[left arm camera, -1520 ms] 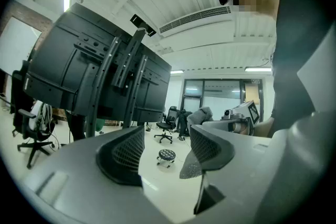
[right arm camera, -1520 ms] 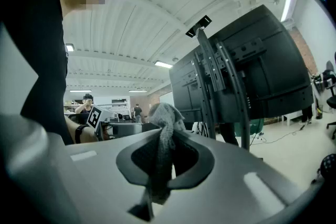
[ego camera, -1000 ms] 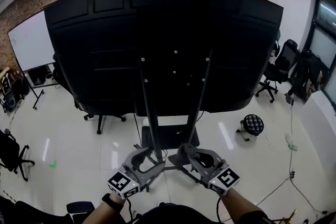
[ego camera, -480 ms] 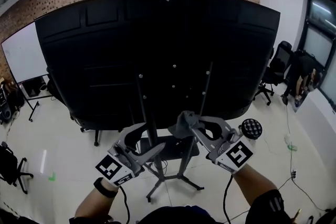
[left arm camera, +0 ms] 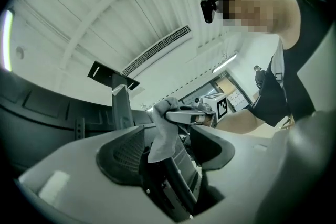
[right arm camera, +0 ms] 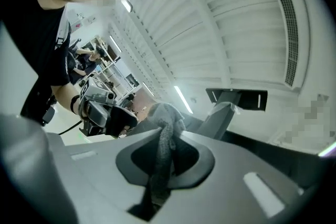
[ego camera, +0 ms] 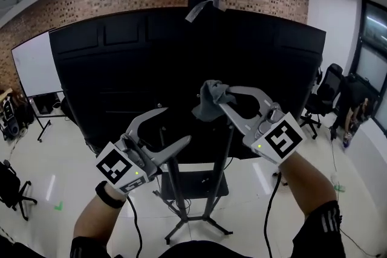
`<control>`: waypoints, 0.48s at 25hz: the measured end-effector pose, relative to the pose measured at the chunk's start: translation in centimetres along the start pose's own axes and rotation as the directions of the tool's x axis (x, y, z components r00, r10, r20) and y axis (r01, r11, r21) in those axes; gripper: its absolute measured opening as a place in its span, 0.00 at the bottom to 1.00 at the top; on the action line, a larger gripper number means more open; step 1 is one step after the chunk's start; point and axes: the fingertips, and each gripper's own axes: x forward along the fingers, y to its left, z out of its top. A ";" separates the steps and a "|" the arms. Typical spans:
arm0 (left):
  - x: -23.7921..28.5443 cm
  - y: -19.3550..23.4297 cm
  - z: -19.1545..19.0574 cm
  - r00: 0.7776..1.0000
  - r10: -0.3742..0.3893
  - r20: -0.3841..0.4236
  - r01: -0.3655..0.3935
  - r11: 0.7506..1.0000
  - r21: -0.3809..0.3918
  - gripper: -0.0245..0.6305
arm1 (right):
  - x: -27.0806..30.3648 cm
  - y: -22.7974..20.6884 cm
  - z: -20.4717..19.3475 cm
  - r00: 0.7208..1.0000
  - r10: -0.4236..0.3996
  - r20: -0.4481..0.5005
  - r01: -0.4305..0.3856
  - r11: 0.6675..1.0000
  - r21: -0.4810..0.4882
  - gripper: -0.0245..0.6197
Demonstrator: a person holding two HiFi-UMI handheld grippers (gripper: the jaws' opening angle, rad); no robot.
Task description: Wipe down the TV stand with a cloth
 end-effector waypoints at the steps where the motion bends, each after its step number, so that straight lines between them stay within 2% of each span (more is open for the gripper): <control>1: 0.5 0.5 0.7 1.000 0.002 -0.004 -0.002 1.000 0.021 0.49 | 0.5 -1.1 0.6 1.000 -0.003 0.001 0.003 1.000 -0.023 0.07; 4: 2.3 2.0 3.0 1.000 0.001 -0.007 -0.001 0.997 0.072 0.49 | 1.9 -4.9 2.8 1.000 -0.023 0.006 0.023 0.997 -0.078 0.07; 8: 4.0 4.2 5.9 1.000 -0.002 0.001 0.002 0.996 0.085 0.49 | 4.2 -9.6 6.2 0.999 -0.044 0.029 0.048 0.987 -0.154 0.07; 12: 6.3 6.6 7.3 0.999 -0.006 -0.042 0.011 0.994 0.111 0.49 | 7.2 -12.8 8.2 0.999 -0.053 -0.010 0.048 0.965 -0.257 0.07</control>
